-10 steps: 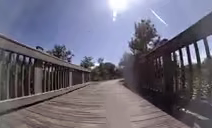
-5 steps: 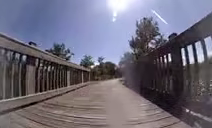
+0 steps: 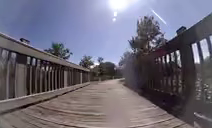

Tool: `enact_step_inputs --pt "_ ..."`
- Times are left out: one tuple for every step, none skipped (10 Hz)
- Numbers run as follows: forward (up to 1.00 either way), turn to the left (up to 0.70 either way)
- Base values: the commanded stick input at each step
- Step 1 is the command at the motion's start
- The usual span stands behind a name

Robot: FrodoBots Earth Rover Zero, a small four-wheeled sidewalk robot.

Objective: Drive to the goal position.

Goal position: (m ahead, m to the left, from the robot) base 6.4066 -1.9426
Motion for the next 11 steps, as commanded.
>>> enact_step_inputs --pt "0.45 0.00" --pt "0.45 0.00" --pt "0.45 0.00" --pt "0.45 0.00" --pt "0.45 0.00" --pt "0.45 0.00" --pt "0.45 0.00" --pt "0.45 0.00" --pt "0.45 0.00" --pt "0.45 0.00" --pt "0.45 0.00"
